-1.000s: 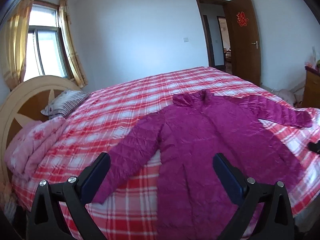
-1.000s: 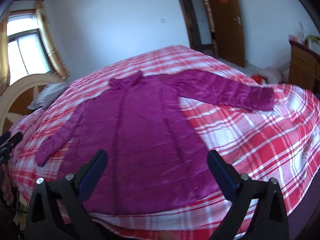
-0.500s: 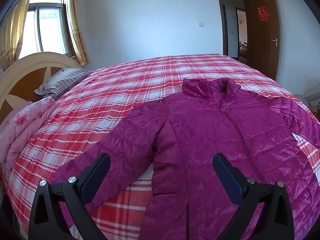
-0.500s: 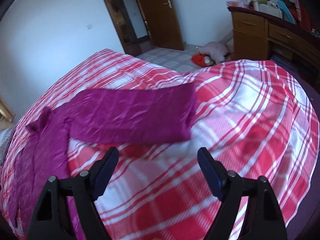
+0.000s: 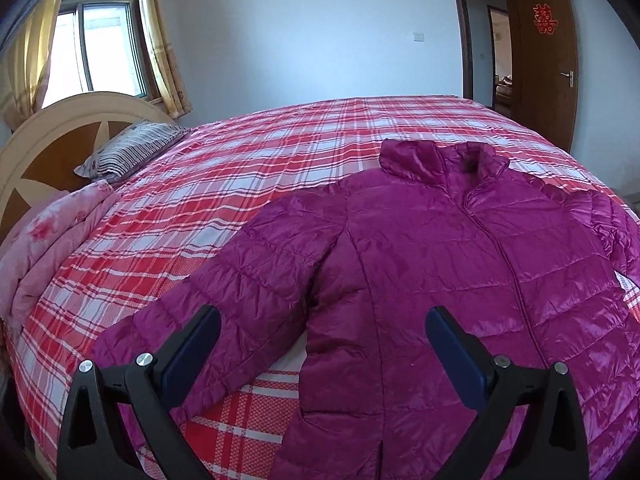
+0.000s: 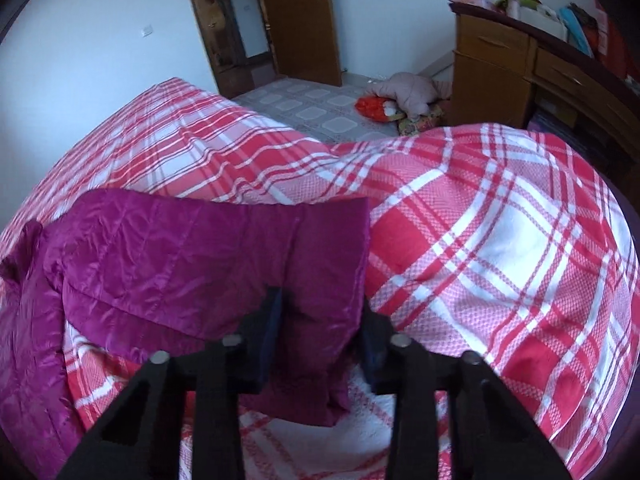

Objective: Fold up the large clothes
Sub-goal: 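Grasp the cuff of the sleeve nearest the right tool with the right tool, then lift the sleeve with the right tool and lay it across the jacket body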

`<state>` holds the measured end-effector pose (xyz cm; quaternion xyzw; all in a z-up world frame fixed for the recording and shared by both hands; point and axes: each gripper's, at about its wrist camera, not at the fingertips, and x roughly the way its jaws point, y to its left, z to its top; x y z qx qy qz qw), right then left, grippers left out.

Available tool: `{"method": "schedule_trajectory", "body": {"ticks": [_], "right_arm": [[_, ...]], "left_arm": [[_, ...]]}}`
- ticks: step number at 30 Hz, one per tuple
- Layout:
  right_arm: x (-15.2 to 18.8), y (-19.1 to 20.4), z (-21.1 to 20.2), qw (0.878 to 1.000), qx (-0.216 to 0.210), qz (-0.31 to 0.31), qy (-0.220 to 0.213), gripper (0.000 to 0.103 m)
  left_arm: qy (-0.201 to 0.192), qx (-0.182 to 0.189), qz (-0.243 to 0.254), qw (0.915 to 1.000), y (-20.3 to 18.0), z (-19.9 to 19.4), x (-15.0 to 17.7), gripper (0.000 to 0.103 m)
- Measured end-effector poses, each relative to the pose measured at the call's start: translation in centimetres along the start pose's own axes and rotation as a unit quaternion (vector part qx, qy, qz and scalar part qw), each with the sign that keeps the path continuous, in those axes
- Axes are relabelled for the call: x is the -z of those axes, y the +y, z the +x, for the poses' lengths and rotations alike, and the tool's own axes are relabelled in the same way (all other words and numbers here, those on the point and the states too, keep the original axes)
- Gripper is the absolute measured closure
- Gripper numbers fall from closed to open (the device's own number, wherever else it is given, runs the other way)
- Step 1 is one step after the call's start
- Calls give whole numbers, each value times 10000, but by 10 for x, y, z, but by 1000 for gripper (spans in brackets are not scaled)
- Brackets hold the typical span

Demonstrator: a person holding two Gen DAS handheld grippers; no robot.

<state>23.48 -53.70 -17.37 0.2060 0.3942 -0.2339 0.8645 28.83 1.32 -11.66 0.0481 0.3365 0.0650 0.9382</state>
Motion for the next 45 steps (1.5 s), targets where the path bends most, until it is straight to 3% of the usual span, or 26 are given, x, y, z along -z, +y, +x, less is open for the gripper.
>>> {"method": "schedule_trajectory", "body": {"ticks": [3, 8, 16, 21, 30, 35, 45], "right_arm": [[-1, 4, -9, 9997, -42, -200, -146, 88], [-16, 16, -43, 9966, -25, -429, -700, 89], [-47, 74, -122, 9767, 10, -1204, -1779, 89], [-46, 131, -156, 9567, -107, -1891, -2210, 90], [-24, 223, -179, 9189, -317, -2962, -2586, 90], [-9, 270, -183, 9015, -487, -3418, -2612, 90], [47, 365, -170, 8480, -664, -4641, -2472, 90]], "left_arm": [[36, -5, -25, 10000, 3, 2, 2, 1], [-1, 37, -139, 9999, 11, -1, 1, 1], [-148, 186, -352, 9991, 25, -14, -3, 1], [-173, 239, -455, 9985, 34, -16, -3, 1], [-151, 231, -595, 9978, 50, -14, 0, 1], [-154, 243, -675, 9973, 57, -13, 0, 1], [-108, 251, -727, 9970, 67, -9, 5, 1]]}}
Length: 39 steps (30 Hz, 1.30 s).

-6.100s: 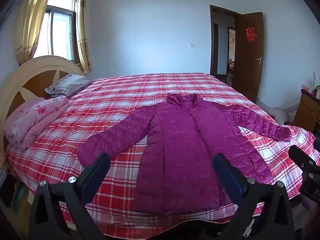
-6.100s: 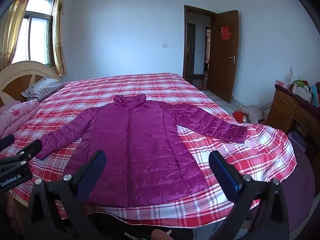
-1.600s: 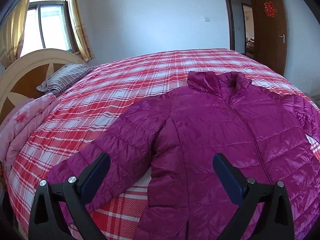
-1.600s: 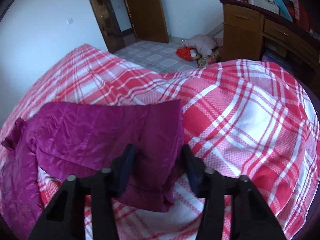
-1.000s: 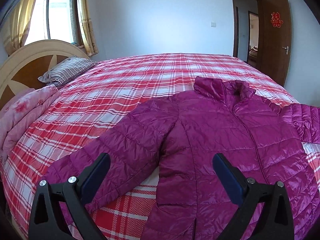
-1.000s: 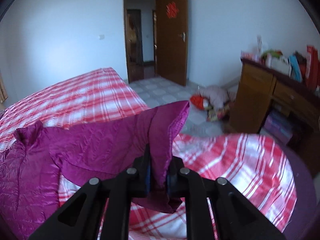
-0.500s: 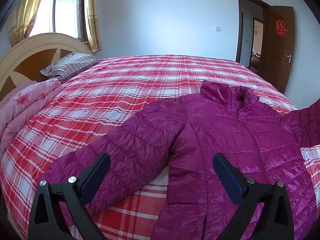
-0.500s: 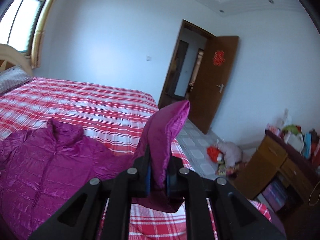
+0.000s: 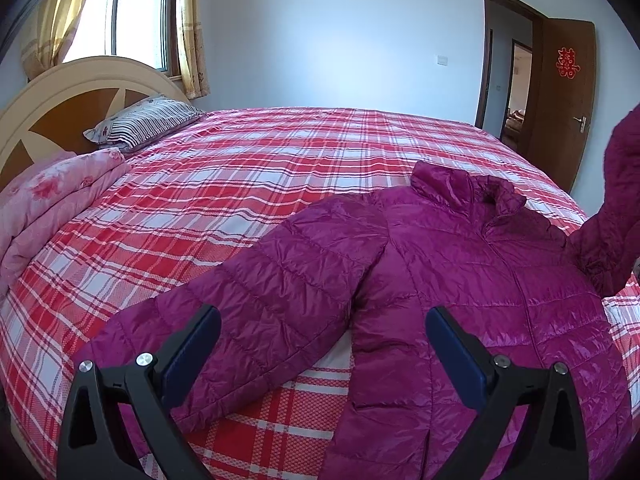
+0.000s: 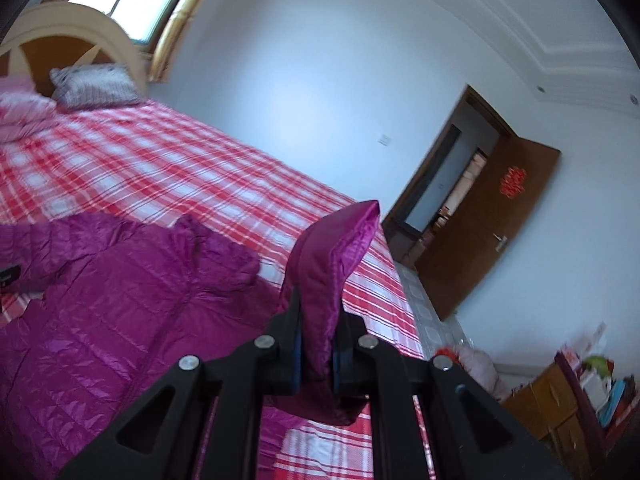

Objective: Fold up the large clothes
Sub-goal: 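Lift the sleeve with the right tool and lay it across the jacket body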

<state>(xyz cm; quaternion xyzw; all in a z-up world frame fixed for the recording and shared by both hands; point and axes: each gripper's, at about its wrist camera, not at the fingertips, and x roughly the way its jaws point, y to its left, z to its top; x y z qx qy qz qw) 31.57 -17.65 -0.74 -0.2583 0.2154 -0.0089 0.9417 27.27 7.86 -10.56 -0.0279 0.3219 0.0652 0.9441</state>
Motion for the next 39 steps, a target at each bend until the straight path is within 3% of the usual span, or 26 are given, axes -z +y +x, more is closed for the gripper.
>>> {"method": "schedule_trajectory", "body": {"ticks": [11, 21, 24, 26, 29, 33, 36, 39], "right_arm": [[-6, 112, 49, 9956, -750, -518, 222, 90], [16, 172, 92, 9884, -1324, -429, 601, 90], [19, 183, 97, 9889, -1315, -363, 597, 89], [20, 182, 101, 9871, -1504, -97, 547, 82], [22, 174, 100, 9811, -1825, 224, 597, 27], [34, 135, 84, 9768, -1959, 692, 525, 26], [48, 90, 81, 9659, -2140, 1321, 618, 26], [63, 48, 79, 9606, -2028, 1797, 618, 26]], "left_arm": [[133, -129, -113, 9998, 23, 15, 2, 1], [300, -300, -85, 9991, 34, 35, 2, 1], [350, -307, -17, 9989, 31, 39, -1, 1], [332, -330, 64, 9989, 28, 39, -4, 1], [253, -326, 202, 9989, 20, 35, -11, 1], [50, -264, 346, 9990, 8, 24, -23, 1], [-59, -105, 395, 9991, -6, 19, -31, 1], [-112, 122, 569, 9982, -33, 17, -36, 1]]}}
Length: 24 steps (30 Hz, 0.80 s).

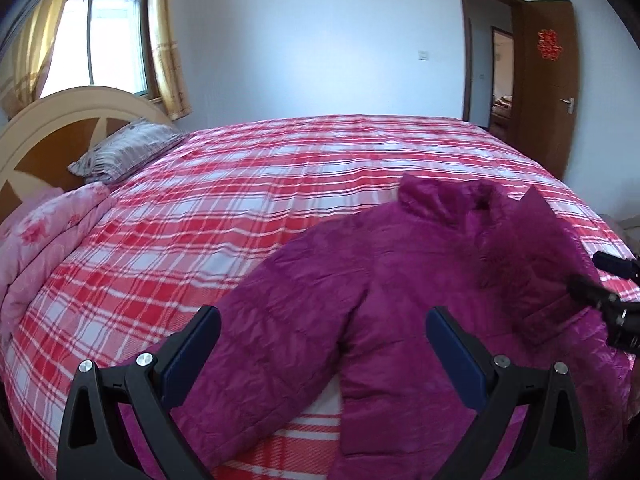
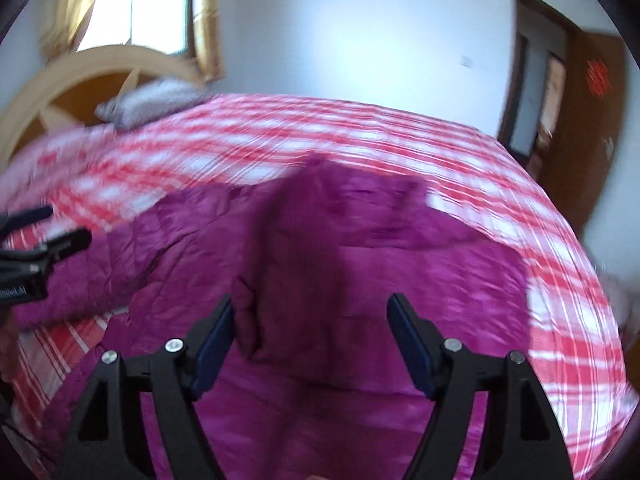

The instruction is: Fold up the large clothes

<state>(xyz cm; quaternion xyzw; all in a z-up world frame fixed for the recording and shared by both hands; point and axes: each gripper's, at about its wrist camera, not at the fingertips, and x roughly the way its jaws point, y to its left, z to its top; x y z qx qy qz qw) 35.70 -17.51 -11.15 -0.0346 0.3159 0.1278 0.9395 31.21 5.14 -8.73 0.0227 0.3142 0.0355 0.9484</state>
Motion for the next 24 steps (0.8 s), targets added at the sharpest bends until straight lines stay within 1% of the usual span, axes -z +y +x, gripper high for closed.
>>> {"method": "schedule_trajectory", "body": {"ticks": [2, 3, 6, 7, 8, 9, 11, 12, 13, 14, 15, 16, 17, 19, 20, 21, 22, 23, 24], "right_arm": [[2, -24, -14, 9994, 158, 275, -124, 25], [2, -34, -21, 9989, 156, 406, -179, 25], [3, -50, -36, 9973, 35, 649, -347, 21], [3, -53, -39, 9965, -23, 724, -422, 20], [1, -56, -38, 9958, -61, 806, -430, 16], [1, -61, -31, 9946, -149, 982, -315, 10], [1, -79, -12, 9894, -415, 1387, -126, 9], [3, -86, -4, 9854, -530, 1616, -63, 12], [6, -95, 8, 9799, -605, 1900, 104, 14], [8, -100, 17, 9765, -616, 2053, 243, 19], [11, -103, 32, 9722, -619, 2196, 521, 20], [12, -102, 41, 9699, -646, 2249, 668, 20], [12, -100, 46, 9676, -786, 2288, 718, 23], [3, -82, 47, 9624, -1496, 2160, 682, 25], [-5, -69, 42, 9554, -2027, 2074, 548, 25], [-15, -54, 33, 9414, -2707, 1970, 401, 25], [-25, -40, 23, 9242, -3329, 1849, 280, 25], [-31, -30, 15, 9147, -3635, 1754, 205, 25], [-41, -16, 4, 9066, -3917, 1569, 86, 22]], "left_arm": [[-20, 64, 143, 9999, -15, -1, -1, 1], [-25, 68, 180, 9998, -21, -1, -2, 1], [31, 151, 202, 9997, -32, 3, -2, 1], [65, 111, 230, 9997, -34, 5, -1, 1], [102, 71, 244, 9996, -35, 6, 0, 1], [135, 58, 241, 9996, -36, 8, 1, 1], [201, 63, 177, 9996, -32, 8, 2, 1], [191, 46, 157, 9997, -29, 7, 2, 1], [157, 22, 150, 9998, -26, 5, 2, 1], [131, 2, 143, 9998, -24, 3, 3, 1], [114, -22, 123, 9999, -21, 2, 3, 1], [107, -35, 86, 9999, -17, 2, 3, 1], [109, -46, 56, 9999, -14, 2, 3, 1], [121, -127, -23, 9998, -5, 3, 3, 1], [113, -154, -57, 9998, -2, 2, 2, 1], [74, -191, -120, 9997, 3, 0, 1, 1], [29, -223, -170, 9996, 8, -3, 0, 1], [-27, -264, -219, 9994, 12, -6, -2, 1], [-84, -317, -261, 9991, 17, -8, -4, 1]]}}
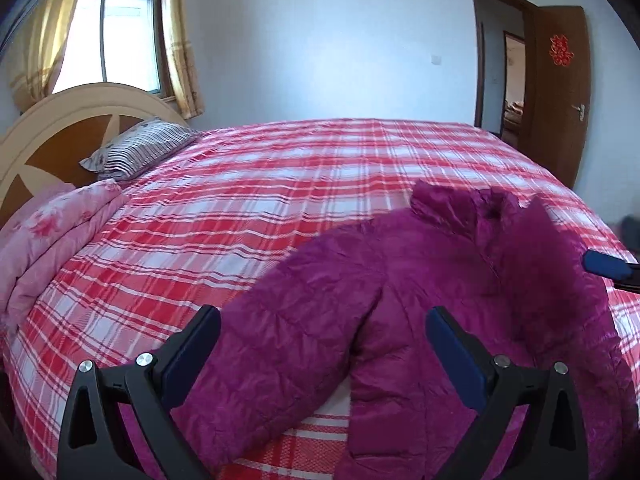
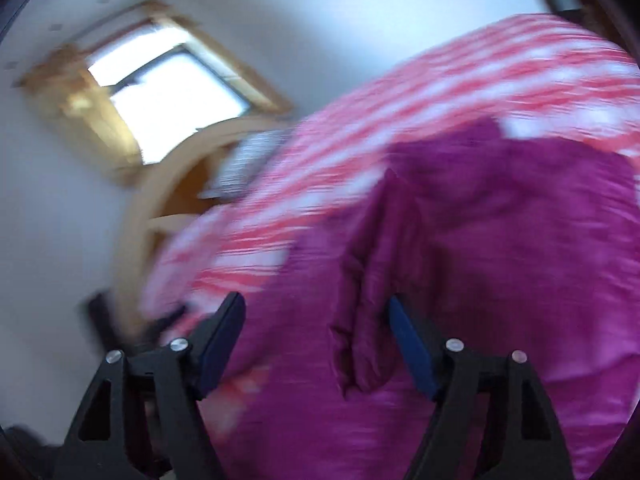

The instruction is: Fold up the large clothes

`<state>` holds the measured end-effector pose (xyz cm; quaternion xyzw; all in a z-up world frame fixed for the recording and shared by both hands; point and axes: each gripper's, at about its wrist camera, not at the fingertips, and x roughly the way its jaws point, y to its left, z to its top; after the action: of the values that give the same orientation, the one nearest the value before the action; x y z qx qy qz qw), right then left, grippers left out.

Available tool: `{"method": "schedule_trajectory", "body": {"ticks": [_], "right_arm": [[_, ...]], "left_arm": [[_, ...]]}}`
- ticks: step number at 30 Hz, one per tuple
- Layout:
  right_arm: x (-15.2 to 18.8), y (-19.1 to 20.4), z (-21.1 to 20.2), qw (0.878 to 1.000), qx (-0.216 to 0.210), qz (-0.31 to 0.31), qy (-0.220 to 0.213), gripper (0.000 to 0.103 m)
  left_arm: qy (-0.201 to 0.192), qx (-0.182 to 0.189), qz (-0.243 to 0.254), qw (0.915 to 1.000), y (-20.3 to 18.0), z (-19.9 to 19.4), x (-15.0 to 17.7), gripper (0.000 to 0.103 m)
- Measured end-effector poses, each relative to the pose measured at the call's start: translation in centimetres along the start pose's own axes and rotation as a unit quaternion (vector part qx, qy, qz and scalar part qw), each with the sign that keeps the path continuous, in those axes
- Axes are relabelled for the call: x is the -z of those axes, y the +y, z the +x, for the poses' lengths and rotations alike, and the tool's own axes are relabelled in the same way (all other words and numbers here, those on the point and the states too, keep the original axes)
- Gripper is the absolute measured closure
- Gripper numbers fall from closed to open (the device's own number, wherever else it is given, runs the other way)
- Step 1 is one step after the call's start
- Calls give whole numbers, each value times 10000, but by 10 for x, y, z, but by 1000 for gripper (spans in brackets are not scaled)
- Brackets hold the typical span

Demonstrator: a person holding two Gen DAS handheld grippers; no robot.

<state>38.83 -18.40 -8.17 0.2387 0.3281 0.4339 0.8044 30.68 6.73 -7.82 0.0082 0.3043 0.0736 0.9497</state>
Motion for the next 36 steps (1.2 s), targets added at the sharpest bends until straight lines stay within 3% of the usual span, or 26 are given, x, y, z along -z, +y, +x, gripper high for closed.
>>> {"method": "schedule_trajectory", "body": {"ticks": [4, 5, 7, 8, 10, 12, 15, 16, 19, 22, 25, 29, 33, 36], "right_arm": [[-6, 37, -4, 9985, -73, -527, -135, 18], [-7, 39, -10, 9977, 144, -607, -250, 18], [-6, 42, -21, 9870, 1167, -914, -619, 19], [-6, 39, -26, 9741, 1840, -1051, -789, 19], [-6, 26, -34, 9282, 3296, -1325, -1105, 18], [-7, 0, -42, 9010, 3928, -1318, -1290, 18], [-11, -41, -39, 8676, 4653, -1299, -1176, 18], [-13, -52, -37, 8626, 4766, -1298, -1095, 18], [-14, -85, -42, 8617, 4889, -1060, -852, 20], [-14, -110, -40, 8703, 4818, -781, -658, 22], [-1, -133, -37, 8799, 4705, -567, -336, 22], [16, -159, -32, 8906, 4546, -14, 88, 23], [17, -157, -28, 8814, 4716, -155, 219, 22], [19, -155, -26, 8733, 4856, -269, 303, 21]], "left_arm": [[-201, -70, -208, 9996, 15, -11, -9, 1], [-218, -43, -241, 9995, 15, -12, -11, 1], [-266, 119, -268, 9992, 9, -13, -16, 1], [-272, 181, -251, 9992, 5, -12, -17, 1], [-208, 308, -60, 9993, -19, -2, -19, 1], [-84, 438, 117, 9989, -46, 11, -21, 1], [-139, 599, 431, 9972, -87, 28, -23, 1], [-188, 593, 583, 9964, -105, 38, -22, 1], [-218, 436, 884, 9949, -139, 66, -14, 1], [221, 504, 928, 9942, -156, 103, -6, 1], [742, 292, 966, 9921, -159, 141, 7, 1], [1116, 584, 804, 9888, -153, 158, 13, 1], [1324, 801, 525, 9865, -144, 166, 17, 1], [1336, 711, 599, 9867, -149, 168, 18, 1]]}}
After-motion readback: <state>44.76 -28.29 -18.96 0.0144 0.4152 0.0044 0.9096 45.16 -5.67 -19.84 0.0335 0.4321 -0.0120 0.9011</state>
